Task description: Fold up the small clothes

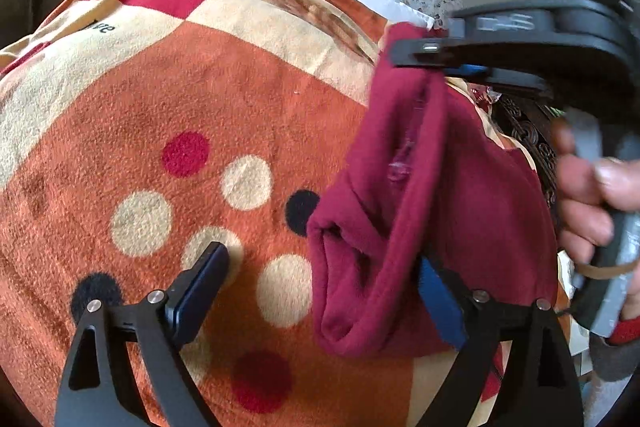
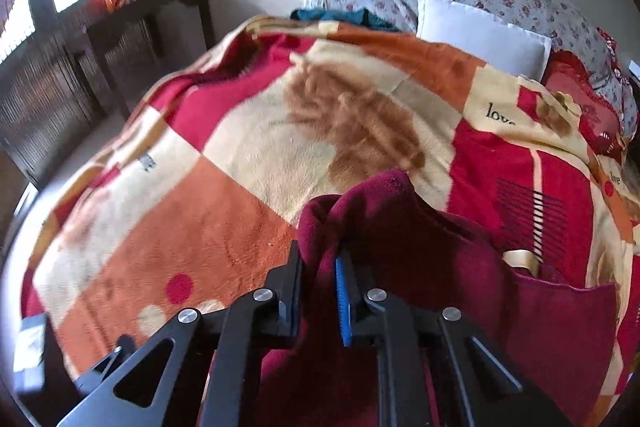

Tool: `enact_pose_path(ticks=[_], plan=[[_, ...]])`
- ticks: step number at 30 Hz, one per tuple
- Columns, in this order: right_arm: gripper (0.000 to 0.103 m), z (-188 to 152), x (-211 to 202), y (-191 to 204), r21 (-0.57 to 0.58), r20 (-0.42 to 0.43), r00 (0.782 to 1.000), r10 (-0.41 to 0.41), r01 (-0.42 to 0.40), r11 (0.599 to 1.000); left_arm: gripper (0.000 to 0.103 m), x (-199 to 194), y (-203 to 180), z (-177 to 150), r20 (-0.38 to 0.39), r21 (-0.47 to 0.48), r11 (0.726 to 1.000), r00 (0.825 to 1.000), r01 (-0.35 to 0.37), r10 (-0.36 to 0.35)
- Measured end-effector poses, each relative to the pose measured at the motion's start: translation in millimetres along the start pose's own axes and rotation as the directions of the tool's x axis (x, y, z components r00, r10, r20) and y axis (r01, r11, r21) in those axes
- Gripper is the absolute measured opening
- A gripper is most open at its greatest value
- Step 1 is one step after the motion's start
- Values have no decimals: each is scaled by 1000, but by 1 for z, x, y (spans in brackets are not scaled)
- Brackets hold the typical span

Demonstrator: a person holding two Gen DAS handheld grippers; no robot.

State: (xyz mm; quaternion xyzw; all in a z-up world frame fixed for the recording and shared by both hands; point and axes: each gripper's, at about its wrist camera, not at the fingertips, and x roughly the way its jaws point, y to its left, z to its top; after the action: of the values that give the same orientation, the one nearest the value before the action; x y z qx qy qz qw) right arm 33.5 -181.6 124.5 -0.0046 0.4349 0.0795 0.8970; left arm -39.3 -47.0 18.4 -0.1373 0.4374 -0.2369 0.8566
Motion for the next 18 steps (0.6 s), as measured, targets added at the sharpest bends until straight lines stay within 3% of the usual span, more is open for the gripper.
enact_pose_path(ticks=[5,13,14,16,17,18], plan=[[14,-3,-18,-18,55,25,999,46,-47,997,91,12,-7,17,-14,-3,1000,1000,-3,3],[14,-12,-27,-34,98,40,995,89,-93,991,91,29,-20,30,-33,123,992,999,-9,13],[14,-13,-27,-37,104,41,995,94,-97,990,88,30,-22,30,-32,137,990,999,-8,13],[14,-16,-28,-40,112,41,994,100,-104,988,68,28,-27,29,-39,167,986,999,15,-9],[14,-17,-30,-42,112,43,995,94,-99,989,51,27,-30,29,-48,175,984,999,29,-21],[14,-18,-32,-43,113,47,995,90,-95,989,41,25,-34,28,-53,180,983,998,38,-29]])
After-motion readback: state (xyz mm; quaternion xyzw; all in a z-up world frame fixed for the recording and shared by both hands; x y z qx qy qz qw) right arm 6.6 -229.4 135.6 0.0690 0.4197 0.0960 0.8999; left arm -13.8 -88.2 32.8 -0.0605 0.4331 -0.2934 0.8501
